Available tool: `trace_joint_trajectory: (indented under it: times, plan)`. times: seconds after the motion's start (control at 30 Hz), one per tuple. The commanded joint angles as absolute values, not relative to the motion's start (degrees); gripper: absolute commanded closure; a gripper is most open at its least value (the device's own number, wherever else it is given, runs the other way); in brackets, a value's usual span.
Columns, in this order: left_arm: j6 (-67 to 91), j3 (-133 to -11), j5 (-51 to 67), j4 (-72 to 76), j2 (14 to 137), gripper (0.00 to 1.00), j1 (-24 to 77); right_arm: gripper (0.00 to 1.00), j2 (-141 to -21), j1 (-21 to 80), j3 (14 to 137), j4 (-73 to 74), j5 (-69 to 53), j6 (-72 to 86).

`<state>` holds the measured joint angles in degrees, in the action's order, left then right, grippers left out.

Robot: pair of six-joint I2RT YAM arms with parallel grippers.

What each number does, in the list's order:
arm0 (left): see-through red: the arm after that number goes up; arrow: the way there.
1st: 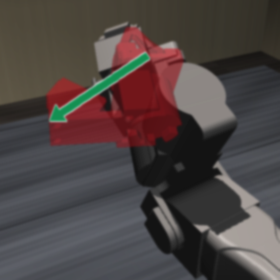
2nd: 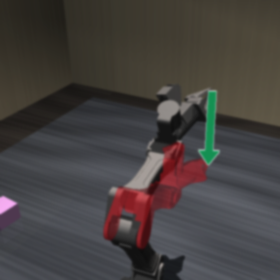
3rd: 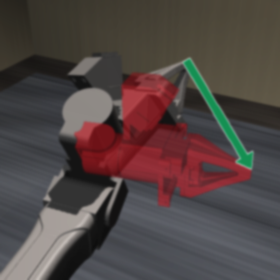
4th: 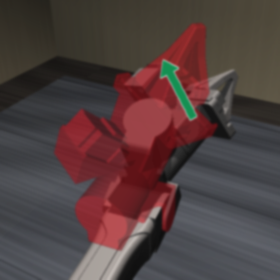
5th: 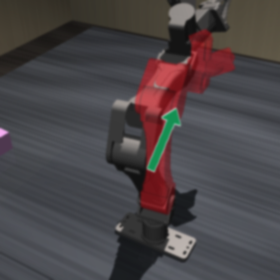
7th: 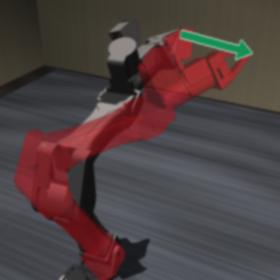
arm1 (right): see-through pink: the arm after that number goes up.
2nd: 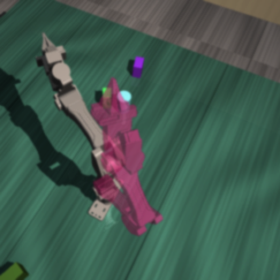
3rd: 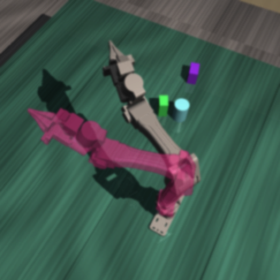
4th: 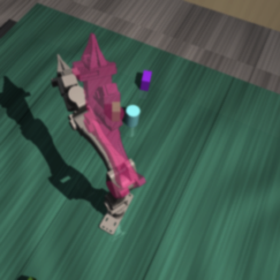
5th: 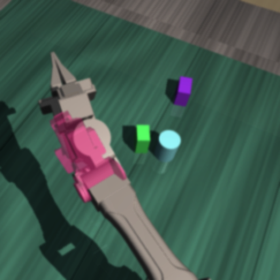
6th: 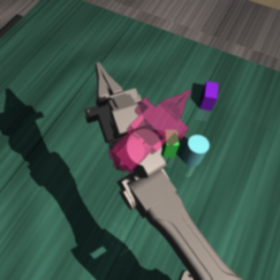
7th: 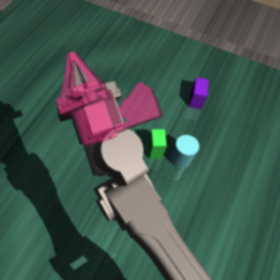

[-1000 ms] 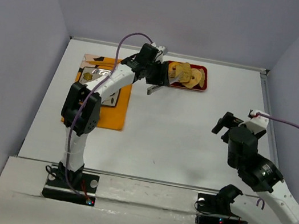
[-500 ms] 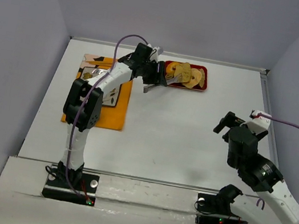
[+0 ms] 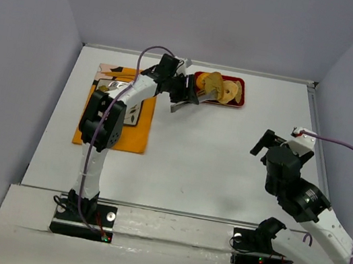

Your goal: Place the bread

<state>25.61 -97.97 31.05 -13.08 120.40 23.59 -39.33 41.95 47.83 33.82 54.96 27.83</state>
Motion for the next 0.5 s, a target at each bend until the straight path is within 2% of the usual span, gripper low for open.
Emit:
trace_joint_trajectory:
  times: [0.0, 0.47]
  plan:
    - [26.7, -98.3, 32.8, -12.0, 119.2, 0.37, 23.0, 0.00, -38.3, 41.7, 49.7, 30.4, 57.8, 27.7]
    - [26.1, -95.5, 30.9, -12.6, 116.8, 0.36, 22.1, 0.00, -39.2, 41.7, 49.0, 29.4, 57.6, 27.9]
